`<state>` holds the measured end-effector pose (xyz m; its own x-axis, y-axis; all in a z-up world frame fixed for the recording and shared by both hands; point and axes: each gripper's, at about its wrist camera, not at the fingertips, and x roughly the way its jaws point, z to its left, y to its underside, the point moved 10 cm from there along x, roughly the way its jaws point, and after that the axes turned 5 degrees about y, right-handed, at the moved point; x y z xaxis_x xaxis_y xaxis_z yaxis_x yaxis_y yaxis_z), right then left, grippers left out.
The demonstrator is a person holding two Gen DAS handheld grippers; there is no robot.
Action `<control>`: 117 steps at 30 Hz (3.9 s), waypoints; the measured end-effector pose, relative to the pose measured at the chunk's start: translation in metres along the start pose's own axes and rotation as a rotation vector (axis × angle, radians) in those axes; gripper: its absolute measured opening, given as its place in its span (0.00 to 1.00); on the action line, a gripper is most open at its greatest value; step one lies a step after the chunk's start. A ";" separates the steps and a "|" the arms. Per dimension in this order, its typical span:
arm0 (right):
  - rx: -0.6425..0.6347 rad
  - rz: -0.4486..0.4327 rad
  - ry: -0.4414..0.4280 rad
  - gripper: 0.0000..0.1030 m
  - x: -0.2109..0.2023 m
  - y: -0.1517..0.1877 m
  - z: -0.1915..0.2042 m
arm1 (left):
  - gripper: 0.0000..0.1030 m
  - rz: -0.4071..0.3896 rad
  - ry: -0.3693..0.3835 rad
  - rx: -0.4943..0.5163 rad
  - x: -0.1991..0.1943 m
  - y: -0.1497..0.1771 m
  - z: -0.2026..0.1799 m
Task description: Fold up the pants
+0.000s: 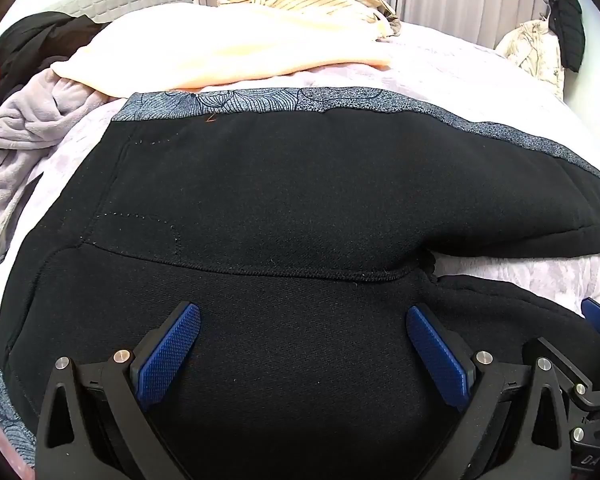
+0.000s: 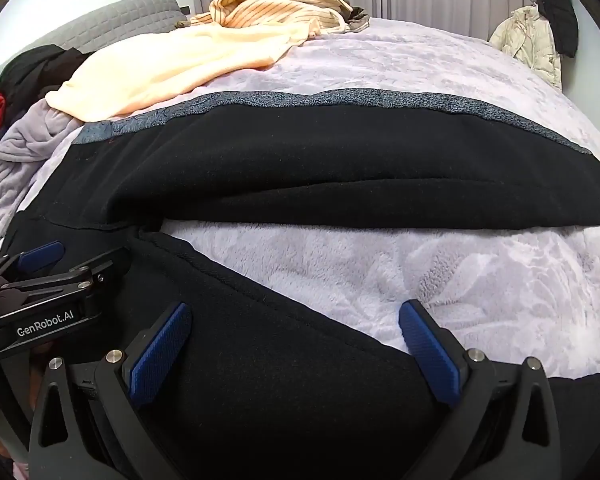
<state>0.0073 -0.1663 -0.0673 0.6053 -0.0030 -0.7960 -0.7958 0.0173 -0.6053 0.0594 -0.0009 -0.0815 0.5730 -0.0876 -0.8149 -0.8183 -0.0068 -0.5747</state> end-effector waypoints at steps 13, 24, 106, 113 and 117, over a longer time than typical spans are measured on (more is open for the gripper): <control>0.020 0.014 -0.040 1.00 0.001 -0.008 -0.002 | 1.00 0.005 -0.002 0.001 0.003 0.001 -0.002; -0.034 0.039 -0.009 1.00 0.004 -0.009 0.005 | 1.00 0.009 -0.007 0.005 0.003 -0.001 -0.002; -0.415 -0.067 -0.063 1.00 -0.009 -0.108 0.132 | 1.00 0.068 -0.174 -0.136 -0.027 -0.068 0.135; -0.463 -0.077 -0.157 1.00 0.010 -0.147 0.143 | 1.00 0.077 -0.110 -0.159 -0.009 -0.090 0.135; -0.581 -0.056 -0.163 1.00 0.043 -0.158 0.157 | 1.00 0.109 -0.078 -0.198 0.010 -0.103 0.137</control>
<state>0.1614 -0.0124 -0.0045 0.6045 0.1657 -0.7792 -0.6131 -0.5278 -0.5879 0.1555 0.1354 -0.0412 0.4760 -0.0213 -0.8792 -0.8642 -0.1970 -0.4631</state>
